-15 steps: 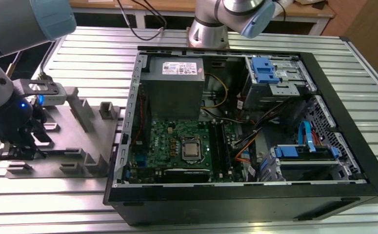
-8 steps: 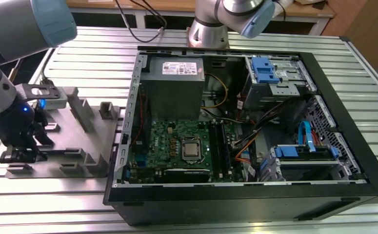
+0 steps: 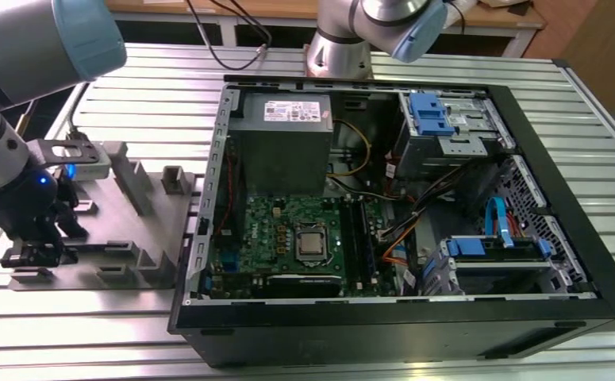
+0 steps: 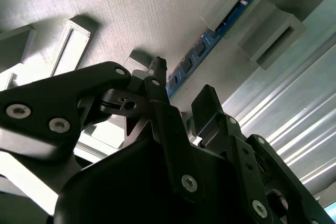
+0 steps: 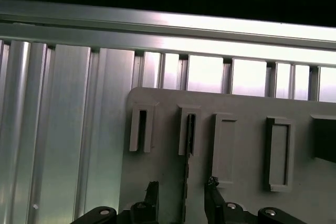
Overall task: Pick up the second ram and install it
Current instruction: 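Pick up the second ram and move it above second insertion slot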
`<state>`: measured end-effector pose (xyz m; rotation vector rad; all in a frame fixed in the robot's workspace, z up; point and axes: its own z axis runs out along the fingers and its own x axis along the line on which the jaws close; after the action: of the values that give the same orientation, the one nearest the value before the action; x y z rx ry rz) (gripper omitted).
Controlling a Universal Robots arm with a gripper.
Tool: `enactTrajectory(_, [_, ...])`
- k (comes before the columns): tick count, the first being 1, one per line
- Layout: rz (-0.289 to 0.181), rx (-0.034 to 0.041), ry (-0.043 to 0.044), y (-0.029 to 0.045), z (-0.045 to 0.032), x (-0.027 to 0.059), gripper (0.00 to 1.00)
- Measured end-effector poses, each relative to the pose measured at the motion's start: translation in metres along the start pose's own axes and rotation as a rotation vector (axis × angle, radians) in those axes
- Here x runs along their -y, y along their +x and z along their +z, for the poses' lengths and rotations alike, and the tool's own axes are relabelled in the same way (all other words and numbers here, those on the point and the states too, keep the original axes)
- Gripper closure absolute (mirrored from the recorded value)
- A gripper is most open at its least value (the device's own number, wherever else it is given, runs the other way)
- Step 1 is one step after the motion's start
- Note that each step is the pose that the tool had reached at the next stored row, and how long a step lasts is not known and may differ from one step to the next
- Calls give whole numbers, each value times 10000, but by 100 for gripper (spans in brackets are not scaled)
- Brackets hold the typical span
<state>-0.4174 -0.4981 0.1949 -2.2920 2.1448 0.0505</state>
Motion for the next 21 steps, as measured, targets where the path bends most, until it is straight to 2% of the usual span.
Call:
enactTrajectory(7, [0,-2,1,0,1,0,56])
enactTrajectory(9, [0,-3,0,0,1,0,69])
enactTrajectory(12, [0,-4,1,0,1,0,75])
enactTrajectory(13, [0,-4,1,0,1,0,82])
enactTrajectory(21, [1,-4,2,-2,-43,-1,82])
